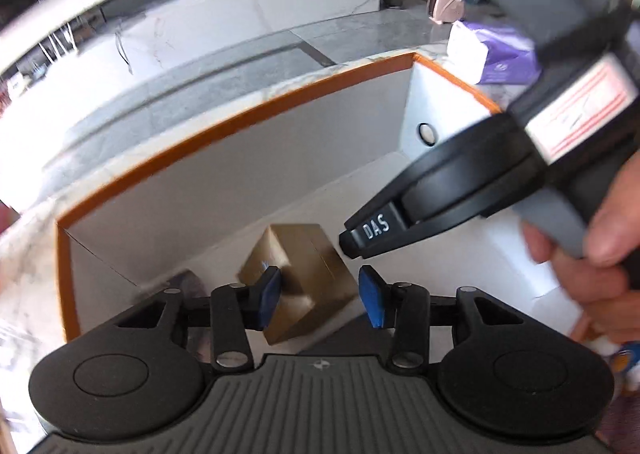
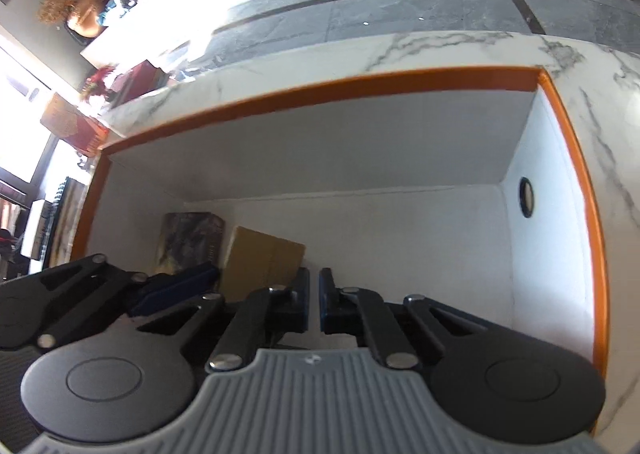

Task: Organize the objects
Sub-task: 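Lower the brown box into the orange box while the right gripper releases the picture card inside, then open the left gripper to release the brown box and withdraw both grippers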

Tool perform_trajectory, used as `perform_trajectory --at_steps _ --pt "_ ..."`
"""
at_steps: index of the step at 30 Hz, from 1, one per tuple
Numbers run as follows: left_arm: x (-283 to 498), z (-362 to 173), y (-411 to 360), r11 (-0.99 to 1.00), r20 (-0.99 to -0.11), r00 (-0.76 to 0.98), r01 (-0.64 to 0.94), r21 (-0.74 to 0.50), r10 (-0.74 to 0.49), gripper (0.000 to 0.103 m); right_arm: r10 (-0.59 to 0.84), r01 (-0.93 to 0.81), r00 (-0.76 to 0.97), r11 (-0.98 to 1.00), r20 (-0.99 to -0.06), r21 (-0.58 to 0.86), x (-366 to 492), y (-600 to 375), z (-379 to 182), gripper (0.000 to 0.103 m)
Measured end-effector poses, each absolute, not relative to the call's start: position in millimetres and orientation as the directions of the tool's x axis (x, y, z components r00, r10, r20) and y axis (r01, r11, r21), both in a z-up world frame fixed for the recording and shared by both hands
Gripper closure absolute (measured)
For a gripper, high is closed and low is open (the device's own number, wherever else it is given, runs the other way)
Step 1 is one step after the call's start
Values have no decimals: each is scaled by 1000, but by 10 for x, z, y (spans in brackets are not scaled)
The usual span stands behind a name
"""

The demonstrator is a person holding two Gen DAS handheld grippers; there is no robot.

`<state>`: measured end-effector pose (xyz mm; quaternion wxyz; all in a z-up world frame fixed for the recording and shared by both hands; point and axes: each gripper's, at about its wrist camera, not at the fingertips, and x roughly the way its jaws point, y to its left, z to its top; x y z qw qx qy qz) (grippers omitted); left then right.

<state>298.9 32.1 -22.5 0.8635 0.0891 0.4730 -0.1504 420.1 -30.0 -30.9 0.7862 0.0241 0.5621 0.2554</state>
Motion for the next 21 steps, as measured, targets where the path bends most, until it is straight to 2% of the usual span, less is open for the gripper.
perform_trajectory --at_steps 4,10,13,14,17,21 --pt "2953 -215 405 947 -845 505 322 -7 -178 57 453 -318 187 868 -872 382 4249 -406 -448 101" --pt "2832 6 678 965 -813 559 261 -14 -163 57 395 -355 245 886 -885 297 4241 -384 -337 100" --pt "2756 166 842 976 -779 610 217 -12 -145 56 398 -340 262 891 -879 302 4264 -398 -297 96" --pt "2700 195 918 979 -764 630 205 -12 -141 56 410 -333 273 889 -870 315 4264 -416 -269 94" --pt "2640 296 1039 986 -737 665 167 -13 -122 56 446 -316 306 881 -841 352 4229 -459 -167 62" --pt "2686 288 1160 995 -757 649 102 -8 -72 56 459 -342 285 869 -841 358 4186 -376 -137 62"
